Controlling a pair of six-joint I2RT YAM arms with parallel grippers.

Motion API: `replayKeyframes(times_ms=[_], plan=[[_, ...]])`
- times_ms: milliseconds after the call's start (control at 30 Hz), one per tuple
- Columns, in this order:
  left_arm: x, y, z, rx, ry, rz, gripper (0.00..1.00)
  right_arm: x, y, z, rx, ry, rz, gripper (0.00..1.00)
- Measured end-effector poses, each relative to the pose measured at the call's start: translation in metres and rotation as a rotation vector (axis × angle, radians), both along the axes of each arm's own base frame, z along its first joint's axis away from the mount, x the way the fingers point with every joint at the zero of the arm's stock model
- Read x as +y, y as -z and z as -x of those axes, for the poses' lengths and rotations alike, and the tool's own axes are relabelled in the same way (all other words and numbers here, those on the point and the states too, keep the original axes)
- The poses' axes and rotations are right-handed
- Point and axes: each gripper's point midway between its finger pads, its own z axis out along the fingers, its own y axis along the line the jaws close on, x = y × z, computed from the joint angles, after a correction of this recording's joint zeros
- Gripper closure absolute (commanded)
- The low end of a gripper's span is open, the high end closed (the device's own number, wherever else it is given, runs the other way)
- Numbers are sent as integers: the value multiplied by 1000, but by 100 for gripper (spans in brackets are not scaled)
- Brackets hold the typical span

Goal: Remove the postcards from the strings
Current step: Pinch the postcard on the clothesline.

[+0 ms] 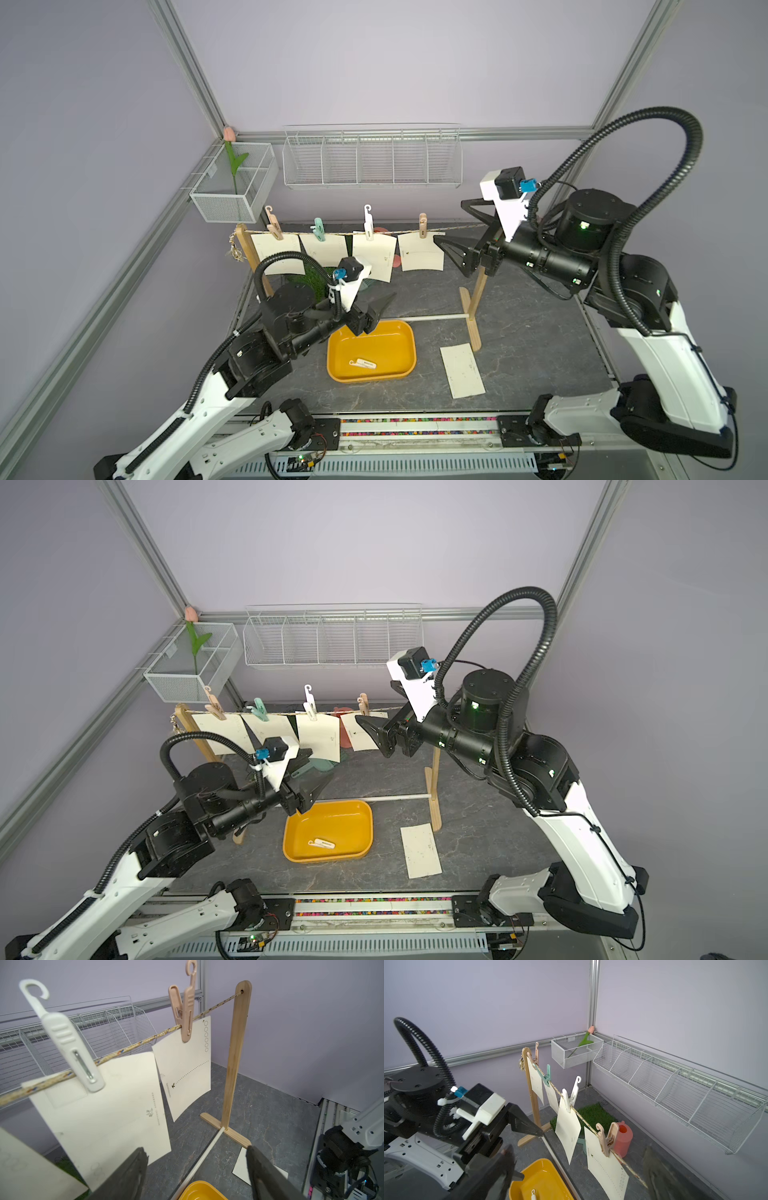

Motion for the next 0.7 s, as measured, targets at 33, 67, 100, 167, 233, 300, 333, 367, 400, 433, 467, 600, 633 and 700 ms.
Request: replayKeyframes(times_ms=[33,67,100,167,233,300,333,367,400,433,467,600,633,700], plan=[[-4,-1,-6,2,9,-4,23,0,2,-7,13,0,7,2],[-9,0,-11,6,20,-10,23,-1,4,-12,25,-3,13,2],[-14,2,-16,12,35,-20,23,-2,7,-18,39,-7,20,1],[-22,8,-20,22,62,-33,23,-2,11,-26,62,-18,35,1],[-29,13,-23,28,84,-46,23,-1,14,-31,84,-42,54,4],[-31,13,-26,23,91,-48,24,0,19,-35,101,-66,77,6],[-32,13,-28,19,89,-47,24,1,22,-37,112,-77,89,7],[-31,12,-31,15,84,-44,24,2,26,-39,118,-85,101,8],[-30,11,-34,8,76,-41,24,2,30,-42,129,-92,114,8],[-30,9,-36,1,69,-36,23,3,35,-44,139,-98,127,9],[-29,7,-39,-5,62,-31,24,4,39,-46,146,-104,139,10],[-35,5,-50,-21,51,-18,24,7,55,-55,174,-119,177,11],[-37,7,-54,-19,50,-19,24,9,58,-57,177,-122,183,11],[-43,11,-60,-12,51,-25,24,10,61,-60,177,-130,192,11]])
